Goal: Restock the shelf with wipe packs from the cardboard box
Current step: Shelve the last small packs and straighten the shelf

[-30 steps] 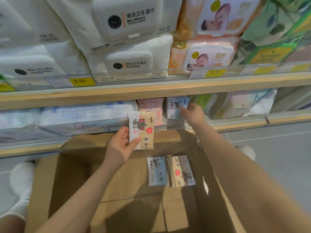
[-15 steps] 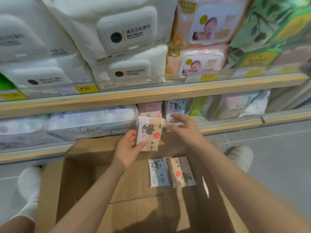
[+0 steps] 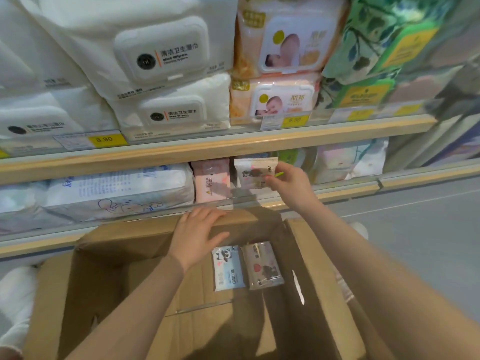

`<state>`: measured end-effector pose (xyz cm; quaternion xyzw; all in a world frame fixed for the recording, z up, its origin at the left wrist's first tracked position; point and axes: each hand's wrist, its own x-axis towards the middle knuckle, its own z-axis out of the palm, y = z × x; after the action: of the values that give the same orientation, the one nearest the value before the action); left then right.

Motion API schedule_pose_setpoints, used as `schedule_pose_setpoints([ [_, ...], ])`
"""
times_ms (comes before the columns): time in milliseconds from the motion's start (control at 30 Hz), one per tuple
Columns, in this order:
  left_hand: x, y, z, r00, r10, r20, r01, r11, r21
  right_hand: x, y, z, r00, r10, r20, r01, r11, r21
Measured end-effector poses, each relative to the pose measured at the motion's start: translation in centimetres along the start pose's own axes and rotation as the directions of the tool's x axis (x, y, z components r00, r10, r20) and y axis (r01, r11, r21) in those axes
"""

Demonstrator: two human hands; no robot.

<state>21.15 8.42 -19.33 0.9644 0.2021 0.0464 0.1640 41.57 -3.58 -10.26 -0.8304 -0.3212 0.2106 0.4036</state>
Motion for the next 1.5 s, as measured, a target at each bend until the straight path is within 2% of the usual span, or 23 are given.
schedule_pose_setpoints([
  [67, -0.1, 0.0, 0.7, 0.998, 0.027, -0.056, -0.022, 0.997, 0.080, 1.3, 1.1, 0.5, 1.000, 0.024, -0.001, -0.024, 0.999, -0.036],
  [200, 0.0, -0.2, 1.6, 0.985, 0.042, -0.169, -0.019, 0.990, 0.137, 3.7, 3.1, 2.3, 0.994, 0.107, -0.015, -0.107, 0.994, -0.024],
  [400, 0.4, -0.5, 2.2, 0.977, 0.056, -0.204, -0.028, 0.990, 0.139, 5.5, 4.7, 4.5, 0.954, 0.248, -0.168, -0.255, 0.967, -0.023],
  [500, 0.4, -0.5, 2.2, 0.969, 0.067, -0.239, -0.037, 0.991, 0.128, 5.6, 5.0, 4.6, 0.949, 0.270, -0.163, -0.267, 0.963, 0.036],
  [600, 0.3, -0.4, 2.2, 0.970, 0.065, -0.235, -0.032, 0.989, 0.144, 5.4, 4.9, 4.7, 0.946, 0.306, -0.110, -0.296, 0.950, 0.094],
  [700, 0.2, -0.3, 2.1, 0.974, 0.058, -0.219, -0.026, 0.989, 0.147, 5.5, 5.1, 4.8, 0.941, 0.316, -0.118, -0.303, 0.946, 0.115],
  [900, 0.5, -0.5, 2.2, 0.980, 0.041, -0.194, -0.015, 0.991, 0.132, 5.8, 5.4, 4.9, 0.941, 0.319, -0.116, -0.310, 0.947, 0.083],
  [1033, 0.5, -0.4, 1.7, 0.994, 0.012, -0.113, 0.004, 0.990, 0.139, 4.5, 4.4, 3.5, 0.949, 0.285, -0.131, -0.288, 0.958, 0.000],
  [1167, 0.1, 0.5, 0.7, 0.996, -0.039, -0.080, 0.041, 0.999, 0.024, -1.0, 1.7, 2.6, 0.983, 0.054, -0.174, -0.073, 0.992, -0.105],
  [1300, -2.1, 1.4, 0.0, 0.994, -0.030, -0.104, 0.013, 0.987, -0.162, -8.9, 1.0, 4.0, 0.985, -0.051, -0.164, 0.036, 0.995, -0.089],
  [1367, -3.9, 1.7, -0.1, 0.991, -0.015, -0.135, -0.009, 0.984, -0.178, -11.8, 2.5, 5.5, 0.988, -0.027, -0.153, 0.017, 0.997, -0.072],
  [1433, -6.0, 1.8, 0.3, 0.989, -0.043, -0.138, 0.012, 0.977, -0.215, -14.1, 4.4, 7.2, 0.992, 0.089, -0.093, -0.096, 0.993, -0.076],
  [1500, -7.8, 1.6, 1.0, 0.993, -0.093, -0.071, 0.074, 0.970, -0.232, -15.3, 6.5, 8.9, 0.976, 0.214, -0.034, -0.217, 0.969, -0.121],
])
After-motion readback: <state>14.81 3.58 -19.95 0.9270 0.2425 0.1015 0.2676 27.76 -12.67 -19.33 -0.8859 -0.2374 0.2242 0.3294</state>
